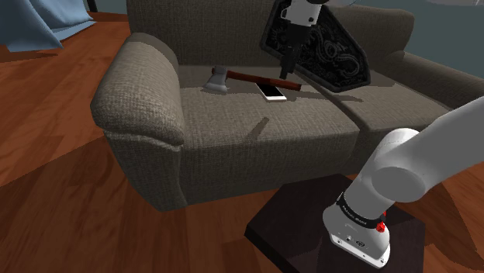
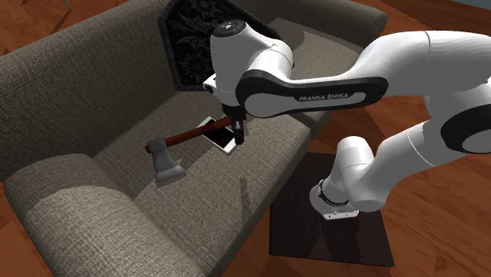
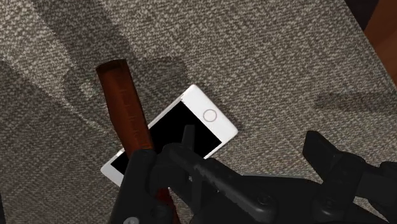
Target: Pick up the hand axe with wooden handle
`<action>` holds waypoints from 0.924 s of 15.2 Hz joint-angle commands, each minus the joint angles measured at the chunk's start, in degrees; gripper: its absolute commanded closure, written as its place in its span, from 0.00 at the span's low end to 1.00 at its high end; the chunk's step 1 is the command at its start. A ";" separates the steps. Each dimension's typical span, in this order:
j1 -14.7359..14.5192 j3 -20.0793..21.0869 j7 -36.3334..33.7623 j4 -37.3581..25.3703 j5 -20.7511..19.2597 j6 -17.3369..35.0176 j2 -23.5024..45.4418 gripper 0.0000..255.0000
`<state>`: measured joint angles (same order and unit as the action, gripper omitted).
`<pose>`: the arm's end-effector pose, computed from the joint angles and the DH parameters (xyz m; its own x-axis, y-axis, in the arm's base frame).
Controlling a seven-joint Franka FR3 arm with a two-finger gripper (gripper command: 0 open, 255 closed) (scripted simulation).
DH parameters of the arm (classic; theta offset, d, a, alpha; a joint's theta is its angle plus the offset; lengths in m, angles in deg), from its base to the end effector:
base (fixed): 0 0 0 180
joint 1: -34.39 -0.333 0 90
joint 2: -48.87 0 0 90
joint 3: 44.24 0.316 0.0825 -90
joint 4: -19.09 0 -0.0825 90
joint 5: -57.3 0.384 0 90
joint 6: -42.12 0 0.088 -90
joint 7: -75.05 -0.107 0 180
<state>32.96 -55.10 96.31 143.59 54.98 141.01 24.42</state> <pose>0.4164 -0.0835 0.5565 0.9733 0.2291 -0.0109 0.2284 -0.9725 -0.0453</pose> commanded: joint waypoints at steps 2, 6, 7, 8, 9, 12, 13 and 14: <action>-0.70 -2.37 5.93 -5.20 1.01 1.06 7.03 0.00; -1.20 -4.76 13.62 -13.09 3.51 1.78 16.97 0.00; -1.19 -5.18 15.51 -15.29 4.28 1.74 19.53 0.00; -1.12 -5.53 17.37 -17.60 5.09 1.60 22.11 0.00; -0.98 -5.80 19.19 -20.02 5.93 1.37 24.72 0.00; -0.22 -6.12 24.17 -27.64 8.42 0.14 32.39 0.00; -0.16 -6.04 24.22 -26.93 8.43 0.89 32.44 0.00; -0.16 -6.01 24.28 -26.24 8.47 1.64 32.50 0.00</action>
<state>32.70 -61.09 120.04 117.33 63.26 142.18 56.40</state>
